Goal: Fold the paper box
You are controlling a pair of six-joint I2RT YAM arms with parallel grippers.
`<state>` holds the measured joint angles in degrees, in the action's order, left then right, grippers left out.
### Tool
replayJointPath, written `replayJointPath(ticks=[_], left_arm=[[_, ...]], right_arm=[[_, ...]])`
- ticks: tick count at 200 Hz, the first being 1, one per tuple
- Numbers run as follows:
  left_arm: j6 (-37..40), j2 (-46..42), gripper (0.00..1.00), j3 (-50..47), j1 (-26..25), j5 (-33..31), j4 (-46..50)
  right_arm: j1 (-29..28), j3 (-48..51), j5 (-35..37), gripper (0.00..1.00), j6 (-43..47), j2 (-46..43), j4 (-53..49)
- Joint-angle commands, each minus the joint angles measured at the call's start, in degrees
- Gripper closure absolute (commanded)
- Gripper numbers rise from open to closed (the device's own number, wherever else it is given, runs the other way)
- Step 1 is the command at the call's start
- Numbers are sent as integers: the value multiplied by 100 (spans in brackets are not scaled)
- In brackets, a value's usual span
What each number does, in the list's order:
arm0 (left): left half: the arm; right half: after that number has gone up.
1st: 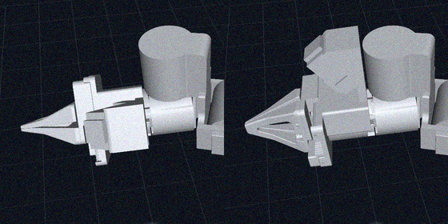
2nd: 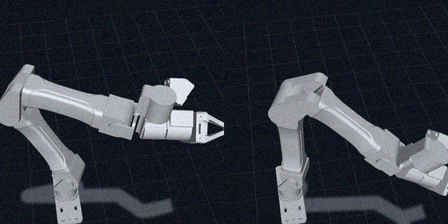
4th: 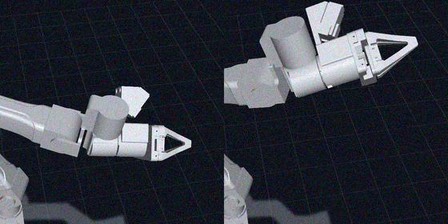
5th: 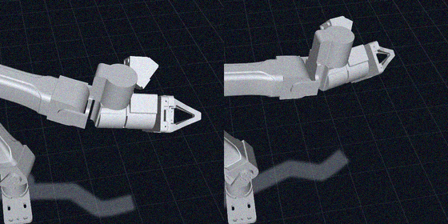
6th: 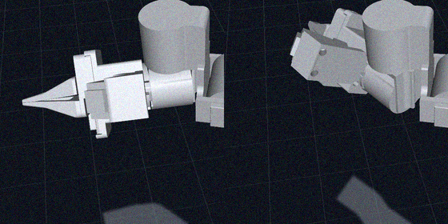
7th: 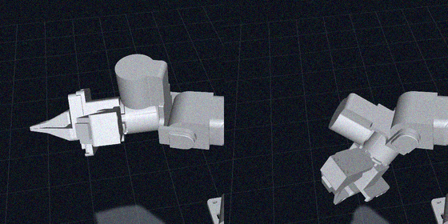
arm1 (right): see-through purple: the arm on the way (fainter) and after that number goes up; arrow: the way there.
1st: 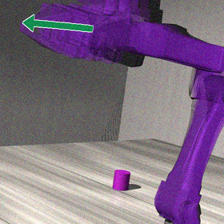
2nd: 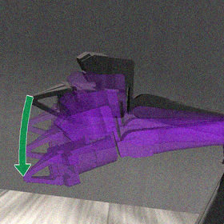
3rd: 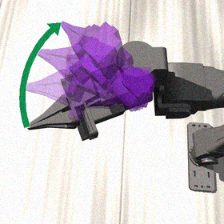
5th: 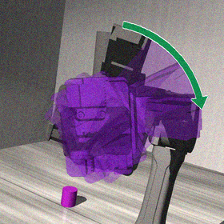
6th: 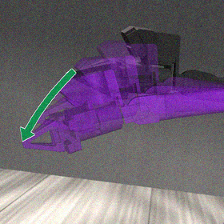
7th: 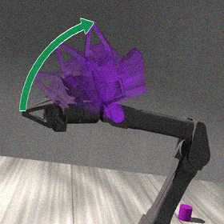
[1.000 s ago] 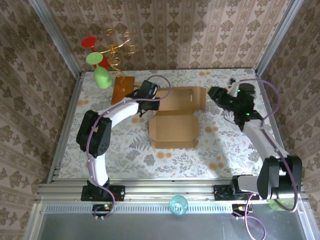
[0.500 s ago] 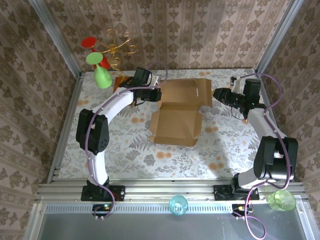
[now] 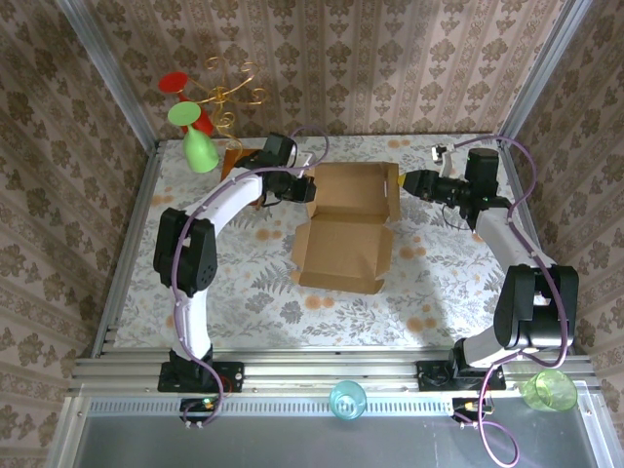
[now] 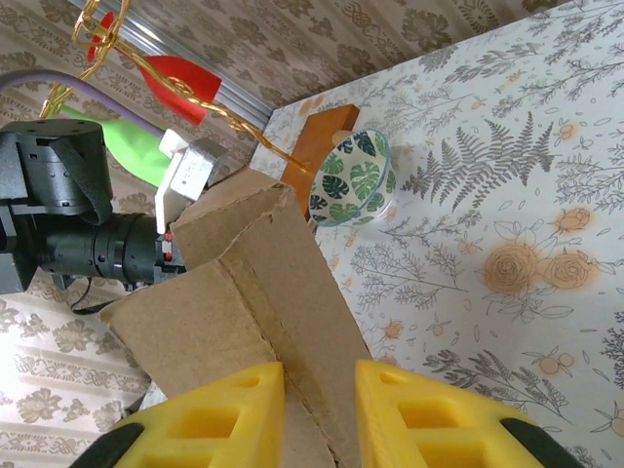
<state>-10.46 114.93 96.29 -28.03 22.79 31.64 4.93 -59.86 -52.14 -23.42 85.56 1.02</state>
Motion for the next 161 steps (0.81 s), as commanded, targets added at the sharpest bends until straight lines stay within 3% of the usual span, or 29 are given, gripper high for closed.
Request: replayJointPath(ticks=[1,161], left_arm=[[112,79,100,209,30,288,140],[125,0,100,216,-62,200,315]], right_arm=[[-132,-67,-112,73,328,-135,-335],[-890,-663,1349,50,1443,-180,-1635]])
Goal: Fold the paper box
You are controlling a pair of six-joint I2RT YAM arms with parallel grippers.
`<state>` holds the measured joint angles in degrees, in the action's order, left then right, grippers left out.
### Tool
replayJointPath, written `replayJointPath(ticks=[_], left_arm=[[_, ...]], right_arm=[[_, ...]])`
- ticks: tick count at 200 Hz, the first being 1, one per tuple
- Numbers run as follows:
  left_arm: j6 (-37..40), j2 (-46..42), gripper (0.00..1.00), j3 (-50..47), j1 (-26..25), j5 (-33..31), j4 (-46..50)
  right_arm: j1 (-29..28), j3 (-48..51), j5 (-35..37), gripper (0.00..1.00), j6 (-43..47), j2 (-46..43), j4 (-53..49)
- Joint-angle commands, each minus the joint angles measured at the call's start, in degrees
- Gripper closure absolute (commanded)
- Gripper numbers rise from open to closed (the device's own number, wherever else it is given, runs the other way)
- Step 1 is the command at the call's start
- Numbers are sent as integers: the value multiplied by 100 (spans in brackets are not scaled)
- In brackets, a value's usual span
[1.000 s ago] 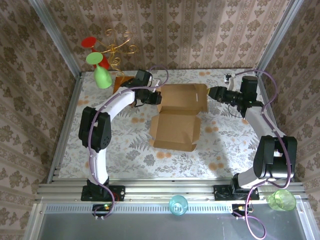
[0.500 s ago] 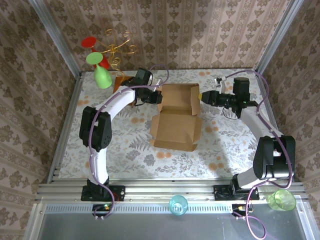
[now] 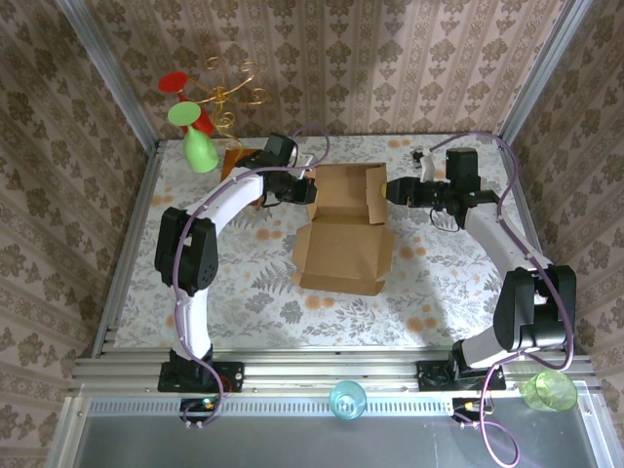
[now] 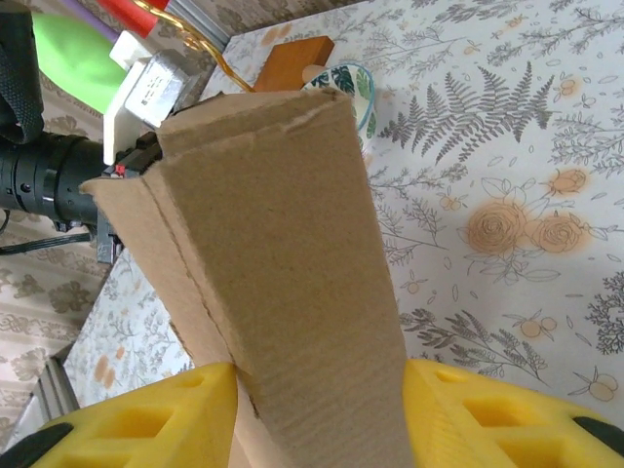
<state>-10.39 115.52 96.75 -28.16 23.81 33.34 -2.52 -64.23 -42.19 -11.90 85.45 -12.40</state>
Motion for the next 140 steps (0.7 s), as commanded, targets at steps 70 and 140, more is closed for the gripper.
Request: replayJointPath(ticks=[70,140], left_arm=[[90,-83,100,218,-102,53,249],[80,-83,100,248,-154,-7,373]], right_arm=[[-444,-453,1270,50,586,-70,-684],[-1013,-942,3141,57,880,285,-1366]])
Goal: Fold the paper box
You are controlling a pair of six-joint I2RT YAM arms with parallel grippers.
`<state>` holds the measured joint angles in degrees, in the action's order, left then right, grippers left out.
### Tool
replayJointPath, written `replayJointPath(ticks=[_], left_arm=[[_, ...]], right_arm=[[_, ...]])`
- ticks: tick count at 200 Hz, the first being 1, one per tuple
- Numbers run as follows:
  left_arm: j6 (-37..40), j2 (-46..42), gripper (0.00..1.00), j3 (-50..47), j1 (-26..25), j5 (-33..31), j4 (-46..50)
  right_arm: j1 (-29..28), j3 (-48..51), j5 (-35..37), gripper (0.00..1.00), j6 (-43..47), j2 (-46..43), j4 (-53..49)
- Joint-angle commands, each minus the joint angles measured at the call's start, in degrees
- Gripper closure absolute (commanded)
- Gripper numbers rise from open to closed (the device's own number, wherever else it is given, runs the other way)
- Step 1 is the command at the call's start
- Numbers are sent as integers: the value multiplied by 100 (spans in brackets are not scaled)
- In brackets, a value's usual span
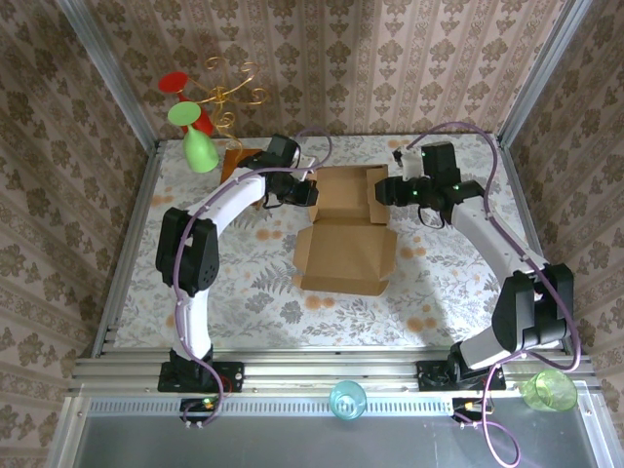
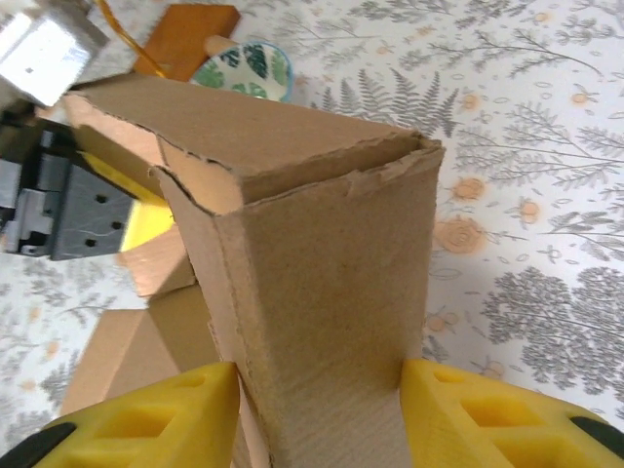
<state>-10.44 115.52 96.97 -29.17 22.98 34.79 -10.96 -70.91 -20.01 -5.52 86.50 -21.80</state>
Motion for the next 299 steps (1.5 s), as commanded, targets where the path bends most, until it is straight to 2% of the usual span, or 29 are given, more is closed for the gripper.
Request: replayJointPath(ticks=[1,45,71,82,95,140,160,204,245,299], left_arm=[[85,-83,100,231,-54,75,234],[76,-10,100,389,-85,40,351],[42,53,100,496,-120,17,425],[24,73,100,540,-131,15,458],[-2,92,100,568,-142,4,480],[-64,119,100,627,-151,12,497],[-73,137,100,643,-151,18,511],[-85,170,100,709,-159,22,557],[-147,216,100,785,-176,-32,633],[-324,318,100,944,-229,-120,704]], right_arm=[[-169,-278,948,57,252,182,-437],[-532,-533,2036,70,313,375,-733],[-661,-639,2459,86,247,477,-843],[-692,-668,2522,89,206,506,-861],[-718,-673,2546,88,160,541,-868],[-761,-727,2643,76,69,682,-870],[-780,-771,2719,74,43,765,-1045],[-865,-991,3102,79,-31,1004,-1255],[-981,-1137,3597,100,-201,1091,-1419],[-1209,-1366,4354,100,-429,1232,-1754]])
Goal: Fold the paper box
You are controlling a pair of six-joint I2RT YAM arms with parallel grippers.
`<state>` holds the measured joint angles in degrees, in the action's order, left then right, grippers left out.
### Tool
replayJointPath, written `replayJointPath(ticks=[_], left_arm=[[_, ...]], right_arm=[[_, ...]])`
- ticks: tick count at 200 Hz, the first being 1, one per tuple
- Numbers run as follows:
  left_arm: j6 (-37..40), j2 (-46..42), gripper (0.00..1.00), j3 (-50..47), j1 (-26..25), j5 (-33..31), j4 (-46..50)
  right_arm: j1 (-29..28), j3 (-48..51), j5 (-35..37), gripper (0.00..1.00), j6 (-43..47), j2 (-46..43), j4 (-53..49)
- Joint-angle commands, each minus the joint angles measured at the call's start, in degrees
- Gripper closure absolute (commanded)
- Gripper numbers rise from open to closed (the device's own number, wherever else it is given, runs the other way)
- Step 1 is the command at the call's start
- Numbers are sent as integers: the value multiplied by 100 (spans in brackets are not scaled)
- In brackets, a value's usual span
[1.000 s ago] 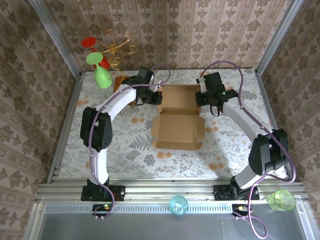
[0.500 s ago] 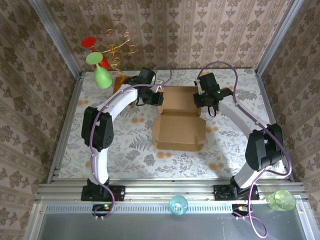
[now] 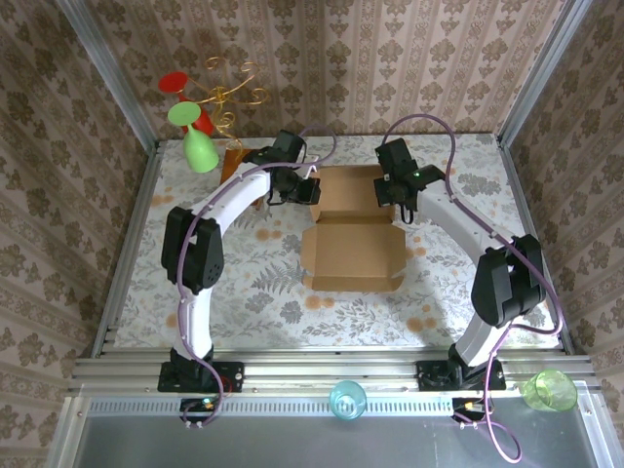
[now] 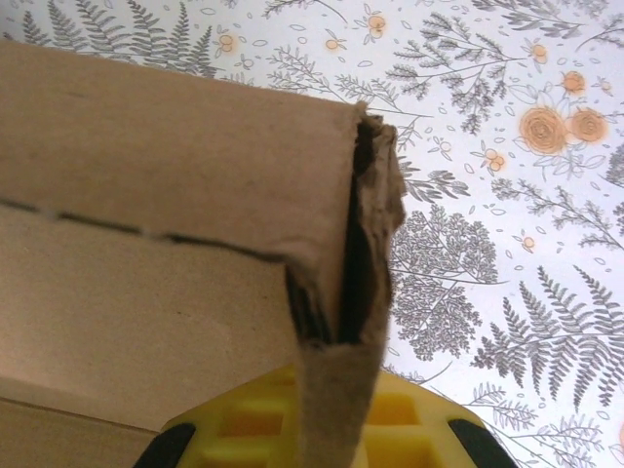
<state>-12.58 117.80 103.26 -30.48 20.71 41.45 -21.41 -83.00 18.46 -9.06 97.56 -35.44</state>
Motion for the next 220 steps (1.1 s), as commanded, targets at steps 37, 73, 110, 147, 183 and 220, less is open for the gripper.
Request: replayJointPath(ticks=[37,73,110,147,183,220], left_arm=[[-137,165,100,466,-116,108,140],[-205,173,100,494,-107,126,175],[-306,166,100,486,-84,170,179],[-367,173,100,485,-80,189,188],[-386,156,100,475,-80,187,189],[-409,141,100,467,-90,188,188]], right_arm=[[-271,-318,728,100,-157,240,-563],[-151,-330,-28,98,-264,219,-520],[-15,-221,-500,91,-457,168,-467],[31,-188,-615,84,-508,160,-485],[31,-93,-599,78,-552,155,-460],[49,-17,-510,82,-571,156,-412]])
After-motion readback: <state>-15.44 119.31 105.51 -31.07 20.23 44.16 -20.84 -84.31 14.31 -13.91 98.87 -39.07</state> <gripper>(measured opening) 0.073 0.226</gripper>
